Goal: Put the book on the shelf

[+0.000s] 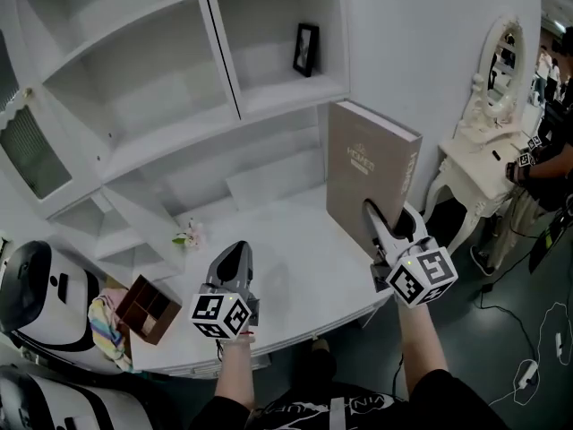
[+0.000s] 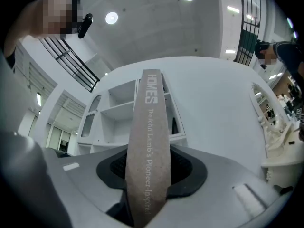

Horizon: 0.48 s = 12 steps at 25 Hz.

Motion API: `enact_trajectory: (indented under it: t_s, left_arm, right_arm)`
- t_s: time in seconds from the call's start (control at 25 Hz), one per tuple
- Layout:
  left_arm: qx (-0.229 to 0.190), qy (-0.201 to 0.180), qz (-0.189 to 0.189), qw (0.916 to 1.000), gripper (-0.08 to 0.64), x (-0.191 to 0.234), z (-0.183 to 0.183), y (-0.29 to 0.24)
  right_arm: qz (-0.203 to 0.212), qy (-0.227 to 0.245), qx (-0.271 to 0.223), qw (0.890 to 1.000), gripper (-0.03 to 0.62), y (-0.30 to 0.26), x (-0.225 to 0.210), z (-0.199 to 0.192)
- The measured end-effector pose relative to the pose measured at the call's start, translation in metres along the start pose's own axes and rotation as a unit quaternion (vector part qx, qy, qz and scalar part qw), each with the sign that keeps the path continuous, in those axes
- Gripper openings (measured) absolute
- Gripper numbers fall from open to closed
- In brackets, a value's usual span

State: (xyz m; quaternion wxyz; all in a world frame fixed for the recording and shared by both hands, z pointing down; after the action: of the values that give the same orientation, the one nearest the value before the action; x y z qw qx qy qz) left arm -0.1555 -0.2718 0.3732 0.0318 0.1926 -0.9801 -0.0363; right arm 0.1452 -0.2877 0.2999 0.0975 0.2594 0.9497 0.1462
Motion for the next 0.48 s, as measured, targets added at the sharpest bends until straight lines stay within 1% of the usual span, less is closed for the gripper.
enact_trajectory:
  t_s: [0.08, 0.24, 0.48]
  left_arm:
    - [-0.007, 0.0, -0.008, 0.9999, 0.0, 0.001, 0.008, -0.021]
    - [-0.011, -0.013, -0.023, 0.9996, 0.0, 0.008, 0.025, -0.064]
    - [-0.014, -0.012, -0.035, 0.9992, 0.0, 0.02, 0.038, -0.109]
  right_arm:
    - [0.013, -0.003, -0.016, 1.0, 0.178, -0.023, -0.005, 0.023]
    - [0.033, -0.01, -0.042, 0.999, 0.178, -0.075, -0.013, 0.063]
    - [0.059, 0.004, -0.07, 0.996, 0.178, -0.143, -0.02, 0.105]
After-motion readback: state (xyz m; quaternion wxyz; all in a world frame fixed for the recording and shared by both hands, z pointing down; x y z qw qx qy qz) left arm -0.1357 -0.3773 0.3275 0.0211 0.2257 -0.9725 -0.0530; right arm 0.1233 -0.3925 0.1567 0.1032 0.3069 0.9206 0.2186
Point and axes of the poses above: the fingertips, and each gripper's own axes: y backward along the fingers, x to its left, z out of its top, the point moved 4 cm from there along y, backward along the fingers, and after that the axes turned 1 degree about -y, right-handed, at the moved point
